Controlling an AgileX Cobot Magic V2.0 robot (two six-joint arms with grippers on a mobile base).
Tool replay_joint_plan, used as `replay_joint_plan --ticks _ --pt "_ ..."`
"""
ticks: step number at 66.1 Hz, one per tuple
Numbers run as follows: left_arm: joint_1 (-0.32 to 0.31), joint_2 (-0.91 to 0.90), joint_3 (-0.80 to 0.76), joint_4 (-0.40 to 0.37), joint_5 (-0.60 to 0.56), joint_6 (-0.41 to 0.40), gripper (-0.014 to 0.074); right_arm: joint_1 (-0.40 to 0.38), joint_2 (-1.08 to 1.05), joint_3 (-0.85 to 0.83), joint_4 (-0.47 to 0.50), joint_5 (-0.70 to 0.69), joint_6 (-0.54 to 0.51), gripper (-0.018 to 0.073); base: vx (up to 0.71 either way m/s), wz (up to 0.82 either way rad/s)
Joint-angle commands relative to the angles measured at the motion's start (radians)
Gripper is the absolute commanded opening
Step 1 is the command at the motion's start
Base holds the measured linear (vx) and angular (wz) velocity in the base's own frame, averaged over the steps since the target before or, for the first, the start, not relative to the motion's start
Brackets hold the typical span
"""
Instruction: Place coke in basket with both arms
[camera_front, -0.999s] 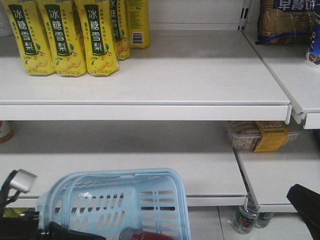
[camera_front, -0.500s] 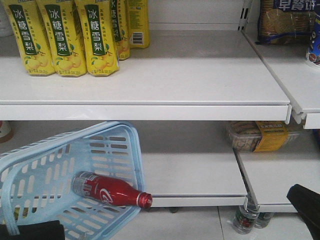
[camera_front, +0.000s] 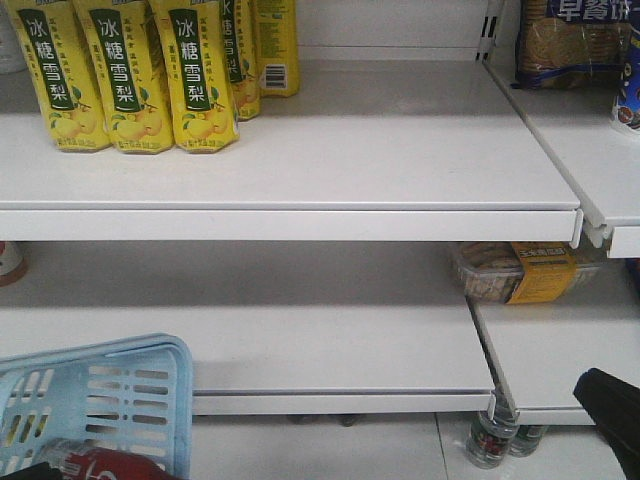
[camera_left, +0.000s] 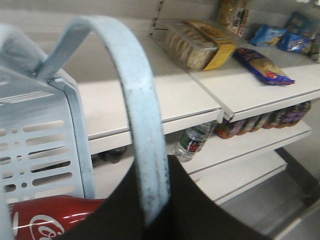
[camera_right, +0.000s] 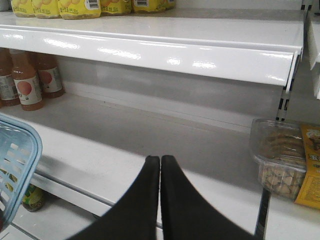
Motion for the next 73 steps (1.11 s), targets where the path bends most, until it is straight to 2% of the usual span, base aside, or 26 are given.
replay_joint_plan --ticks 1,13,16,25,33,49,58,73 --pt "-0.006 -0.022 -0.042 0.092 -0.158 -0.096 -0.0006 -0.001 0.007 -0.028 -0.015 -0.048 -0.003 -0.001 0.0 0.0" --pt "-0.006 -0.059 -0.042 0.389 -0.195 -0.4 -0.0006 -0.001 0.007 -0.028 -0.015 -0.048 -0.003 -0.001 0.0 0.0" --pt "-0.006 -0.066 -0.042 0.487 -0.201 -0.483 -0.0006 -0.001 0.007 -0.028 -0.015 -0.048 -0.003 -0.001 0.0 0.0" --pt "-0.006 -0.07 -0.034 0.674 -0.23 -0.635 -0.0006 -0.001 0.007 -0.028 -0.015 -0.048 -0.003 -0.001 0.0 0.0" --pt "-0.006 -0.07 0.009 0.766 -0.328 -0.671 -0.0006 -0.001 0.007 -0.028 -0.015 -0.048 -0.003 -0.001 0.0 0.0" --pt "-0.006 -0.07 0.122 0.896 -0.579 -0.681 -0.0006 -0.001 0.007 -0.028 -0.015 -0.048 -0.003 -0.001 0.0 0.0" --pt "0.003 -0.07 0.157 0.973 -0.61 -0.681 -0.0006 -0.001 0.007 -0.028 -0.015 -0.048 -0.003 -0.001 0.0 0.0" --pt "0.053 -0.101 0.185 0.976 -0.625 -0.68 -0.0006 -0.001 0.007 -0.028 -0.015 -0.048 -0.003 -0.001 0.0 0.0"
